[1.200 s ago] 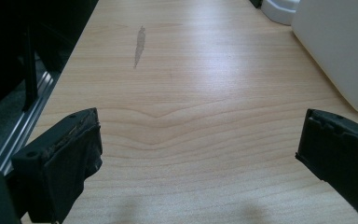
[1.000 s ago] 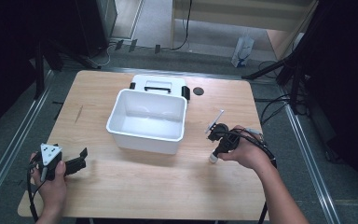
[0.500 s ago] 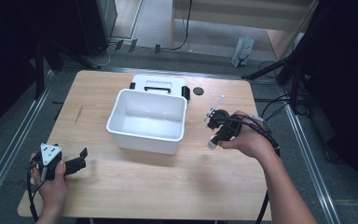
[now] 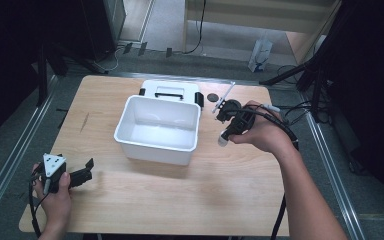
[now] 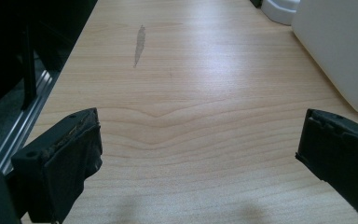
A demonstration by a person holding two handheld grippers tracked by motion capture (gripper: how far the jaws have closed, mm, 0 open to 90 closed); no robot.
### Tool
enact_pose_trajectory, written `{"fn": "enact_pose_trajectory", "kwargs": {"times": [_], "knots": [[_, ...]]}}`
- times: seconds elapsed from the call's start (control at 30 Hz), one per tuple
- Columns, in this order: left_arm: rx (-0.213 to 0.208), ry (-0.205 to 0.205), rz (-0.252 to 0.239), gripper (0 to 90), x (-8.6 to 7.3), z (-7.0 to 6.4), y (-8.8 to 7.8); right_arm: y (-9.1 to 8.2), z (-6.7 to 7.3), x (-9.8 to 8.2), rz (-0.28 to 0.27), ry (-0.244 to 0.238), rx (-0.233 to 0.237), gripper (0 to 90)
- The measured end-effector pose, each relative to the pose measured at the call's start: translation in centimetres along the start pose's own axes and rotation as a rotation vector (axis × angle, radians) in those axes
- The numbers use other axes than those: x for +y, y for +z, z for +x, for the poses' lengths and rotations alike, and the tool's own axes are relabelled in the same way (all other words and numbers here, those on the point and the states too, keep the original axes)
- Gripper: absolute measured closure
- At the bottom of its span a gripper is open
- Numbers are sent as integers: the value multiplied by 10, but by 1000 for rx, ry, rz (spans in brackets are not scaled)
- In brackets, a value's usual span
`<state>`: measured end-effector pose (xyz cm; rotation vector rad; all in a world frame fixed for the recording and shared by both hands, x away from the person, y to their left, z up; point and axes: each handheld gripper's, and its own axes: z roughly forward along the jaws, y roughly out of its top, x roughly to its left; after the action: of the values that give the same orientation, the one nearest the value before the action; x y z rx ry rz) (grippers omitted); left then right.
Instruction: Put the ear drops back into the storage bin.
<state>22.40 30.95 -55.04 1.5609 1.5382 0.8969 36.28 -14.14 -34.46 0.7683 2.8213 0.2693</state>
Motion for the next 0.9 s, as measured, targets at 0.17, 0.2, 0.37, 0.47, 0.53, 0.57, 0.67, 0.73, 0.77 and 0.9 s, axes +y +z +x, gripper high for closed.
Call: {"fn": "enact_pose_trajectory", "kwargs": {"times": [0.17,0.2,0.37,0.47,0.53,0.57,0.67,0.73,0.77,0.9], "knots": [[1,2,2,5,0,0,0,-12,2,16,-22,-15,-10,721],[1,2,2,5,0,0,0,-12,2,16,-22,-15,-10,721],[2,3,4,5,0,0,0,-22,7,38,-43,-46,-23,722],[-1,-1,2,5,0,0,0,-25,10,49,-56,-61,-21,722],[-2,0,2,5,0,0,1,-26,13,56,-64,-68,-24,721],[-3,2,2,5,0,0,1,-26,13,59,-67,-76,-24,722],[-4,3,4,5,0,1,1,-26,17,69,-73,-87,-18,721],[-6,3,7,5,0,1,0,-24,21,75,-74,-99,-16,721],[-6,2,7,5,0,1,1,-23,23,77,-73,-103,-15,722],[-4,2,2,5,0,0,1,-13,28,85,-63,-137,-13,721]]}}
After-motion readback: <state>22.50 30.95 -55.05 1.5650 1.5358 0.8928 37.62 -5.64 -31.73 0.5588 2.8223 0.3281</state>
